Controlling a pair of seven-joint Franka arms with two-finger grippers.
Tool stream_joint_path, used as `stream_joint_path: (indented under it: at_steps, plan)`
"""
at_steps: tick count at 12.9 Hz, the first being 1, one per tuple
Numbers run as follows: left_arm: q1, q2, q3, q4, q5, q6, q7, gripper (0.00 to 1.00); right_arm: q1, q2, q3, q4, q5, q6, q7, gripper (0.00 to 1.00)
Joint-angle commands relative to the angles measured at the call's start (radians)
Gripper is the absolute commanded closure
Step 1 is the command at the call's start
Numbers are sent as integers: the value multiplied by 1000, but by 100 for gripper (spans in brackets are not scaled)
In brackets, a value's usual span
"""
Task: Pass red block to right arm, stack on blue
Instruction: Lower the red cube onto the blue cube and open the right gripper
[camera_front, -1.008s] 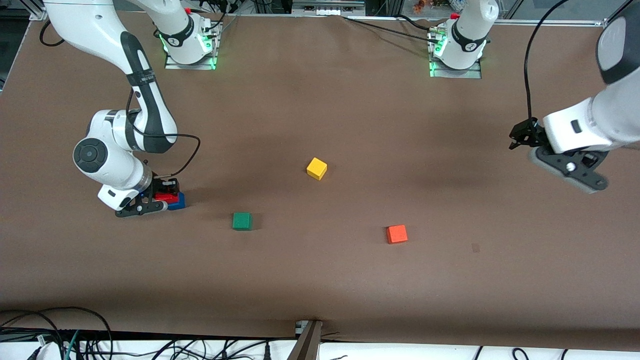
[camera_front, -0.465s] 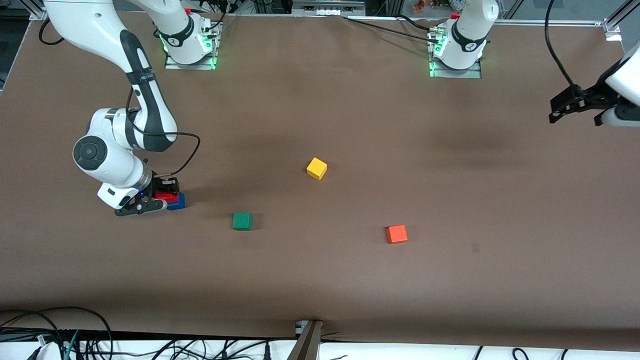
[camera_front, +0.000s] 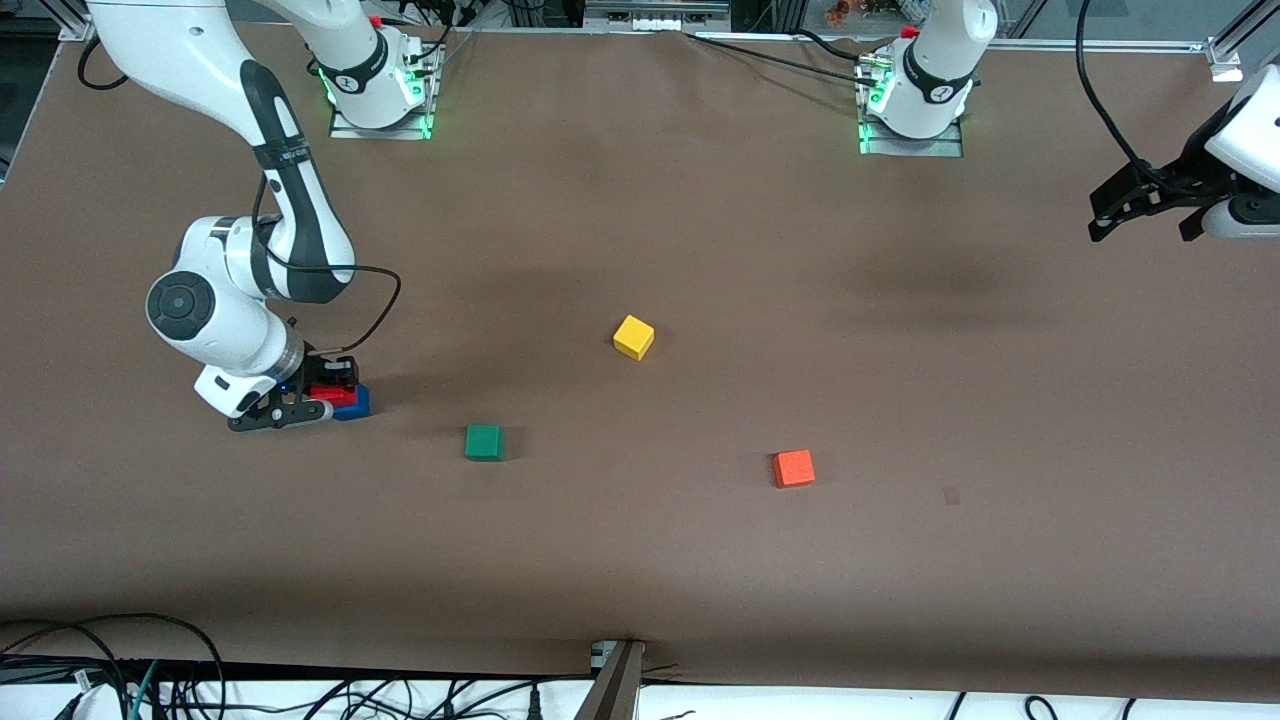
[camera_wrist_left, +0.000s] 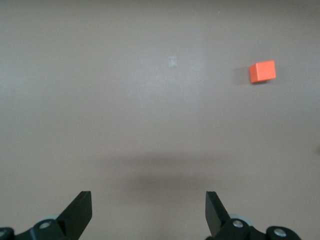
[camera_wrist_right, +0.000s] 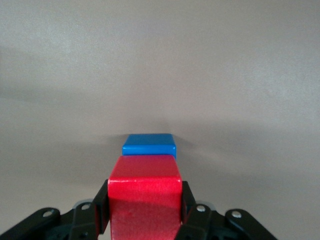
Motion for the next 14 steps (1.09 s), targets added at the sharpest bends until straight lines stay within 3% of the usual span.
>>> stream_joint_path:
  at_steps: [1,8,9,11,14]
  plan:
    - [-19,87,-1,109,25,-23,-19,0,4,-22,-3,-28,-10,17,16,84]
    - [-21,104,-13,120,28,-63,-19,0,4,-13,-3,-31,-12,29,16,82]
    - [-19,106,-13,121,28,-69,-17,0,4,-13,-3,-31,-12,29,14,74]
    - [-19,106,-13,121,29,-70,-17,0,4,-13,-5,-25,-12,23,1,0]
    - [-19,104,-12,123,28,-73,-16,0,3,-30,-6,-6,-12,14,-7,0]
